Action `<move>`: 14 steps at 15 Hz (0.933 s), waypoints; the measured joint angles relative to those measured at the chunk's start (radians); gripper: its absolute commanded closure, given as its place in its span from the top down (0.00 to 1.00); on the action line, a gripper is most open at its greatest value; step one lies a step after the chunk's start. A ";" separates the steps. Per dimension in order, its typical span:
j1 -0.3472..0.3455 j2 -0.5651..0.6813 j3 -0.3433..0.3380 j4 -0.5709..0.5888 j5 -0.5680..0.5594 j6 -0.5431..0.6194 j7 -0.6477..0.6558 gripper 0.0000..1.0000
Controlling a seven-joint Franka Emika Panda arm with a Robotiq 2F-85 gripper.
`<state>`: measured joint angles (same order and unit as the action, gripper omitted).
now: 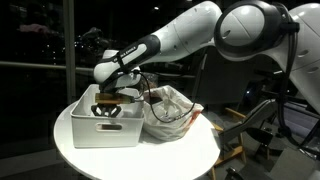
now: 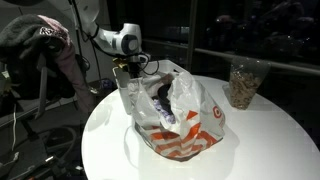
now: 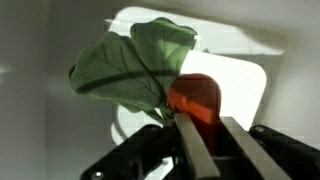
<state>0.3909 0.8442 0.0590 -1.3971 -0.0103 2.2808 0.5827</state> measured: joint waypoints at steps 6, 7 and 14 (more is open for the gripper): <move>-0.020 -0.156 -0.010 -0.077 0.000 0.018 -0.011 0.05; -0.026 -0.202 -0.012 -0.104 0.000 0.035 -0.011 0.05; -0.122 -0.540 -0.010 -0.355 0.075 0.193 -0.020 0.05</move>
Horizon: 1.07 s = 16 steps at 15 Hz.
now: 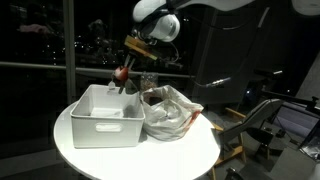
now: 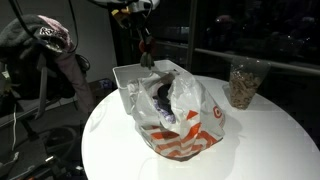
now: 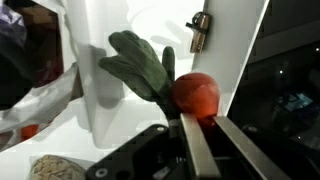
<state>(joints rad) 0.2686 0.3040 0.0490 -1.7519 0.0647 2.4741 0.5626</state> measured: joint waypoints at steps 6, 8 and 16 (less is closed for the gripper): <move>-0.127 -0.287 -0.016 -0.275 0.086 0.006 -0.043 0.05; -0.170 -0.366 -0.032 -0.373 0.116 0.005 -0.073 0.05; -0.288 -0.405 -0.085 -0.569 0.146 0.007 -0.174 0.04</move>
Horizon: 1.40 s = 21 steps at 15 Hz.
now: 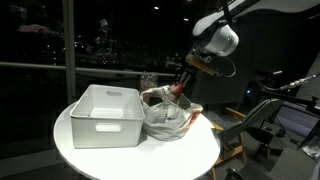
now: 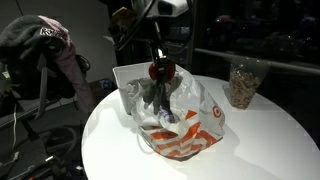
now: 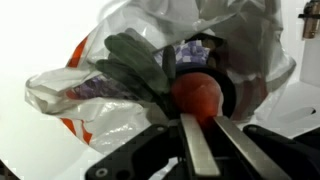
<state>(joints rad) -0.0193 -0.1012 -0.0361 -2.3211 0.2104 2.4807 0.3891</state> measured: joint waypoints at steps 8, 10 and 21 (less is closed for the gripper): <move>0.034 0.139 0.052 0.018 -0.013 0.000 -0.065 0.06; 0.049 0.159 0.065 0.032 -0.044 0.000 -0.058 0.07; 0.060 0.227 0.007 0.102 -0.389 0.137 0.259 0.97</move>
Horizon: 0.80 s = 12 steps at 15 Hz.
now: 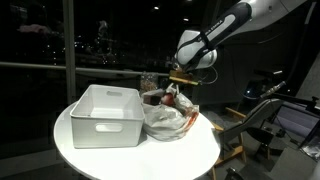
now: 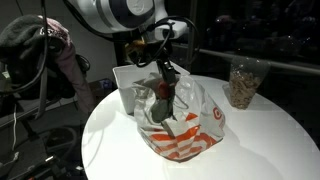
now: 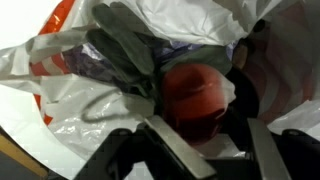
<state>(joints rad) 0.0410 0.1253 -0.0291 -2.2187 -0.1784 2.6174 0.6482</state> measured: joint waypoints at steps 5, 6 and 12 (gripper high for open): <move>0.006 -0.041 0.012 -0.005 0.036 -0.015 -0.028 1.00; 0.006 -0.058 0.017 -0.009 0.058 -0.035 -0.048 1.00; 0.006 -0.191 0.048 0.006 0.141 -0.379 -0.108 1.00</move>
<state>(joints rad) 0.0466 -0.0652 0.0194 -2.2129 -0.0376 2.2384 0.5403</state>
